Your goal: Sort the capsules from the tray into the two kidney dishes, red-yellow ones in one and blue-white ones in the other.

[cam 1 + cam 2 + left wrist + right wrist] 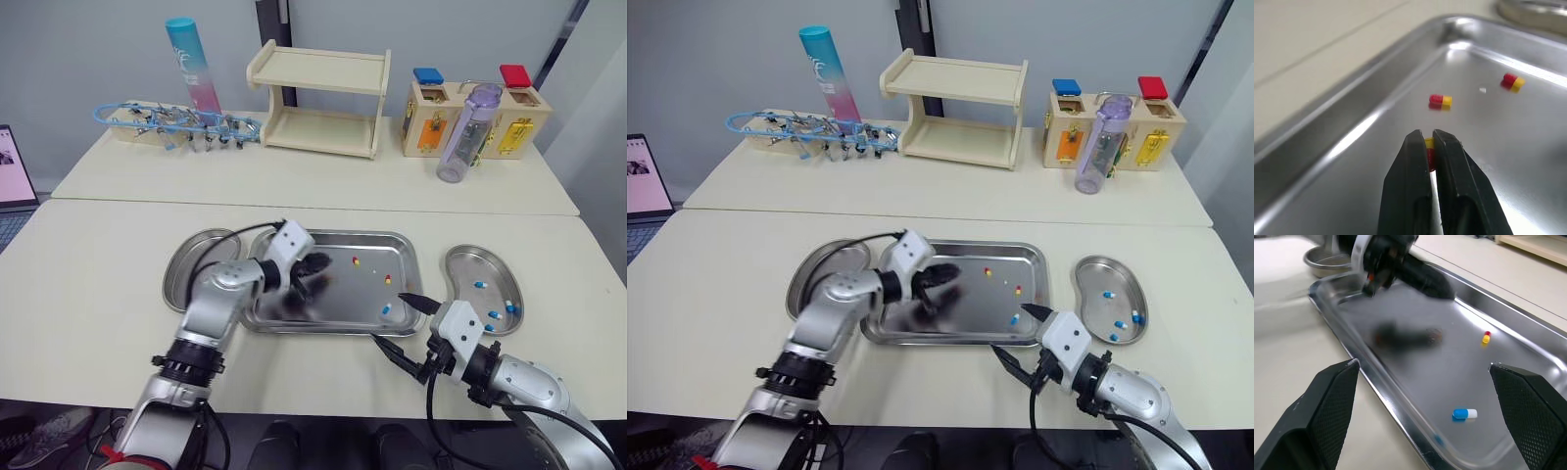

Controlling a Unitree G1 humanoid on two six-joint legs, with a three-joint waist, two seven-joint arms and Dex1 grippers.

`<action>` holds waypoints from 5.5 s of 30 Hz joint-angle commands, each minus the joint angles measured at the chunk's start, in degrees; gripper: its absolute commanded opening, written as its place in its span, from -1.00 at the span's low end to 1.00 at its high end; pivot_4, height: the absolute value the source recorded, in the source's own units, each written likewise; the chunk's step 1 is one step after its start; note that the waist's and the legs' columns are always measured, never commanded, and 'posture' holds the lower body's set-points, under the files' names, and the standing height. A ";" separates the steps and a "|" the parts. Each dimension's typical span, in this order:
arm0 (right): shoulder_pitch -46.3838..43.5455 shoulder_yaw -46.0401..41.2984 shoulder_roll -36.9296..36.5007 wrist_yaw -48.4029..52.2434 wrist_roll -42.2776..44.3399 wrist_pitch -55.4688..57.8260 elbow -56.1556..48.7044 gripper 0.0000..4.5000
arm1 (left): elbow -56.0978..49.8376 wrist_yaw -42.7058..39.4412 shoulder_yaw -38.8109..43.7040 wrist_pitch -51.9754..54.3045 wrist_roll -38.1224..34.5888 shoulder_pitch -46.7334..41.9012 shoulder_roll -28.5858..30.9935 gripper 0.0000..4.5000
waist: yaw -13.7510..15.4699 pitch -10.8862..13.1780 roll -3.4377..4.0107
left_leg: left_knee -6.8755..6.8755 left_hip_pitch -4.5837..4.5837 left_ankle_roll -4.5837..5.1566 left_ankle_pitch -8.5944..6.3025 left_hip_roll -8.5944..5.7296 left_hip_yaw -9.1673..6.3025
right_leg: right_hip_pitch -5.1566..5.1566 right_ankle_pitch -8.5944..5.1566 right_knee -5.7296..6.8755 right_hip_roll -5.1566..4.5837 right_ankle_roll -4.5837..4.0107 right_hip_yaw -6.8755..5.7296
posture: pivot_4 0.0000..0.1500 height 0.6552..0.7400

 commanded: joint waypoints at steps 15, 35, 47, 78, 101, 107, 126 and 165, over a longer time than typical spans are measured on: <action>-18.53 6.91 3.85 9.32 3.39 -1.70 10.60 1.00 | -13.97 3.91 28.62 9.91 -12.12 20.14 14.44 -0.97 | 0.18 0.09 0.03 | -0.03 0.01 0.00 0.00 0.02 -0.03 | -0.03 0.00 -0.04 -0.01 -0.01 -0.05 | 1.00 1.00; -16.42 4.34 2.15 9.99 4.45 -1.01 7.98 1.00 | -15.38 7.25 37.56 10.09 -19.04 23.97 16.24 0.96 | 0.29 0.10 0.04 | -0.07 -0.06 0.00 -0.01 0.05 0.05 | -0.23 0.00 0.02 0.00 -0.01 0.03 | 1.00 1.00; 3.23 -27.81 -17.51 21.09 11.24 -1.88 6.60 1.00 | -0.27 2.40 49.01 -2.55 -15.11 37.30 18.71 0.96 | 0.54 0.10 0.04 | -0.12 -0.07 0.00 -0.02 0.03 0.14 | -0.22 0.00 -0.05 -0.05 -0.02 0.09 | 1.00 1.00; 5.27 -40.70 -30.28 36.23 4.92 -11.23 39.88 1.00 | 9.88 -2.35 49.30 -10.63 -15.39 49.09 17.89 0.98 | 0.36 0.13 0.05 | -0.13 -0.05 0.00 -0.03 0.07 0.28 | -0.19 -0.02 -0.11 -0.04 -0.03 0.17 | 1.00 1.00; 8.50 -24.37 -9.78 14.60 11.71 1.03 -1.08 1.00 | 10.34 -3.24 46.86 -10.84 -15.14 49.53 17.33 0.98 | 0.41 0.02 -0.12 | -0.15 -0.07 -0.01 -0.03 0.10 0.21 | -0.21 -0.01 -0.09 -0.02 -0.03 0.13 | 1.00 1.00; 7.70 -11.45 -0.42 4.77 0.42 -4.81 0.83 1.00 | 8.97 -6.43 47.25 -12.62 -15.00 50.29 19.29 0.98 | 0.40 -0.01 -0.16 | -0.18 -0.03 -0.02 -0.03 0.13 0.21 | -0.35 -0.02 -0.07 0.00 -0.04 0.13 | 1.00 1.00; 7.61 -4.95 1.12 0.79 0.14 -3.45 -1.06 1.00 | -8.19 -15.07 11.22 -2.37 -16.70 12.23 19.29 0.81 | 0.35 0.04 -0.05 | -0.17 -0.05 -0.01 -0.02 0.09 0.13 | -0.22 -0.02 0.03 0.03 -0.06 0.06 | 1.00 1.00; 6.53 2.08 5.76 -9.60 -3.07 1.30 -7.17 1.00 | 42.84 -3.73 -10.38 -19.48 9.59 -17.50 -14.74 -0.52 | 0.35 -0.01 -0.10 | 0.01 -0.09 0.00 0.00 -0.04 0.04 | -0.13 0.00 0.03 0.01 0.01 0.03 | 1.00 1.00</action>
